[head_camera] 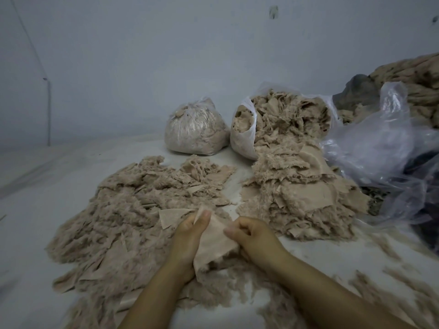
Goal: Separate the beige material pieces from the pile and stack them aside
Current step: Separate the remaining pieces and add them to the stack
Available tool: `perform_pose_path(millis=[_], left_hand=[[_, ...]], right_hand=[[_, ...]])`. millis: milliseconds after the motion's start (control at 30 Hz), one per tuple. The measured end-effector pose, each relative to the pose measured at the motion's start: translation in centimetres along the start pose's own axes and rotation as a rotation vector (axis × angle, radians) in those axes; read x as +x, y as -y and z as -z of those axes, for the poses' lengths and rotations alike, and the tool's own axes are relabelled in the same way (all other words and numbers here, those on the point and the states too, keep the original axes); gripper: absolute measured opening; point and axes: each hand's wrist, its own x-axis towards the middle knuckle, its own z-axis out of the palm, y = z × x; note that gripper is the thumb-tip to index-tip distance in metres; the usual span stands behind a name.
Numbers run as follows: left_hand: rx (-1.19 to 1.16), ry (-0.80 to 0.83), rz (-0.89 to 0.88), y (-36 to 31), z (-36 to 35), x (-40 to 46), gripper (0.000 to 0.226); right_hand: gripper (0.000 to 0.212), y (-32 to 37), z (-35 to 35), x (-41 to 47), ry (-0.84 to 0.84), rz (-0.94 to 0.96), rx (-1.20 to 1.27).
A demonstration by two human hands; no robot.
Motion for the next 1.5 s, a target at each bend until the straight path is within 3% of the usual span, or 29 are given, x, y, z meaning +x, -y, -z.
perform_pose_path(millis=[167,300,367,500,633,700,800,867,967,1033,1100,1233,1333,1433,1500], left_hand=[[0.035,-0.046,-0.001,0.0,0.5,0.2,0.023],[0.036,0.053,-0.035,0.1,0.1,0.0,0.026],[0.029,0.133,-0.059,0.3,-0.1,-0.2,0.028],[0.014,0.011,-0.081,0.4,0.5,0.4,0.025],[-0.039,-0.114,-0.175,0.6,1.9,1.7,0.030],[0.087,-0.155,-0.221,0.9,2.5,2.3,0.037],[0.553,-0.193,-0.370,1.4,2.7,2.7,0.028],[0.961,-0.049,-0.468,1.8,2.8,2.7,0.009],[1.373,0.131,-0.381,2.6,3.3,2.8,0.022],[1.397,0.088,-0.323,2.3,3.7,2.8,0.023],[1.372,0.020,-0.298,2.1,4.1,2.9,0.023],[1.402,-0.067,-0.285,2.2,4.4,3.3,0.024],[1.417,-0.095,-0.308,2.5,4.5,3.6,0.027],[1.340,-0.095,-0.368,2.7,4.6,3.6,0.026],[1.219,-0.090,-0.459,2.5,4.2,3.2,0.021]], right_hand=[[0.045,-0.2,1.2,0.1,-0.094,-0.111,0.011],[0.042,0.7,0.5,0.3,-0.083,-0.084,-0.005],[0.029,1.1,-0.7,0.4,-0.053,-0.047,0.046],[0.029,2.2,0.0,2.2,-0.269,0.050,0.004],[0.031,5.8,6.3,5.1,-0.551,0.132,-0.121],[0.029,7.3,10.3,6.5,-0.690,0.140,-0.340],[0.035,7.2,12.4,7.1,-0.732,0.097,-0.691],[0.026,5.5,10.3,6.2,-0.623,0.246,-0.700],[0.030,0.7,5.5,4.4,-0.159,0.325,-0.853],[0.034,-1.8,3.7,4.2,-0.001,0.240,-0.960],[0.036,-2.7,3.3,4.3,0.012,0.152,-1.013],[0.050,-3.9,3.0,1.9,0.214,0.289,-1.199],[0.064,-4.4,2.8,-1.3,0.342,0.377,-1.175],[0.085,-3.6,3.7,-3.8,0.486,0.327,-1.077],[0.078,-3.1,4.5,-5.0,0.548,0.316,-1.006]])
